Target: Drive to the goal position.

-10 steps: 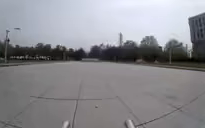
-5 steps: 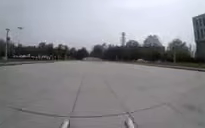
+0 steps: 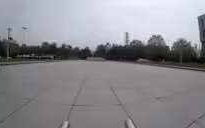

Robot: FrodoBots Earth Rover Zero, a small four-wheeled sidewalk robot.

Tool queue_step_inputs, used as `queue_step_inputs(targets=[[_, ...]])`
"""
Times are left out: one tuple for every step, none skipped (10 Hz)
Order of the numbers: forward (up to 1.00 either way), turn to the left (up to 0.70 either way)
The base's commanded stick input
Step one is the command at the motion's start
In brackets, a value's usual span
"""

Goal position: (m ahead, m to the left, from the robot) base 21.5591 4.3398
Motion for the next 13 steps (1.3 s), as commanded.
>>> queue_step_inputs(targets=[[1.00, 0.09], [1.00, 0.05], [1.00, 0.15], [1.00, 0.17], [1.00, 0.08], [1.00, 0.15], [1.00, 0.00], [1.00, 0.00], [1.00, 0.04], [1.00, 0.15], [1.00, 0.24], [1.00, 0.13], [1.00, 0.02]])
